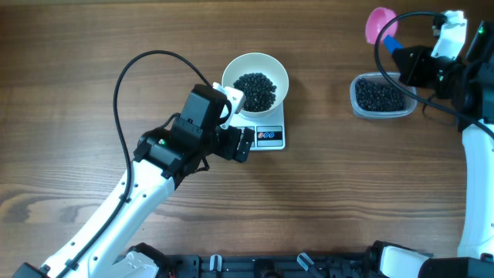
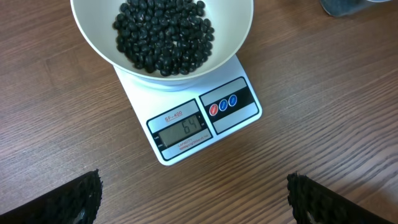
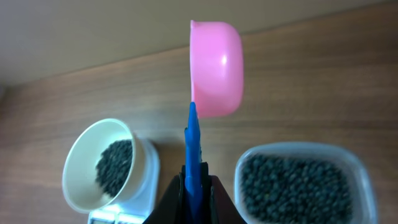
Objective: Scoop item into bowl and weigh 150g on scale
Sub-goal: 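Bring the empty scoop back above the bean tub with the right gripper, then lower the scoop into the tub and scoop black beans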
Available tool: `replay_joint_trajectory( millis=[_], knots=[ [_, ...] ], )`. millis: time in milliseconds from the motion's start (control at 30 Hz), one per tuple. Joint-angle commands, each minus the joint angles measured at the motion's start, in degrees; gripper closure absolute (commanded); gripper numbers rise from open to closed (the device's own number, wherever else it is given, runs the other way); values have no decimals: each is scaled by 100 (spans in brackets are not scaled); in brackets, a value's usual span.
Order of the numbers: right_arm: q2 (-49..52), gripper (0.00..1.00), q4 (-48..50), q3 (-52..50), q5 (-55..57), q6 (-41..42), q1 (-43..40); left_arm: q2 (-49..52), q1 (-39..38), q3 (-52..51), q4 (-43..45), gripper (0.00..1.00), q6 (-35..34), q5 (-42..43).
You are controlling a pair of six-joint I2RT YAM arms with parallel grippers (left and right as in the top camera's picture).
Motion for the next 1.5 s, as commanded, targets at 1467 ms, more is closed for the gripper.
replay_joint_trajectory(
  millis=[1467],
  knots=[
    [341,96,-1681,35,1958,-1947,11,20,-11,-48,2,0,-57,-74]
  ],
)
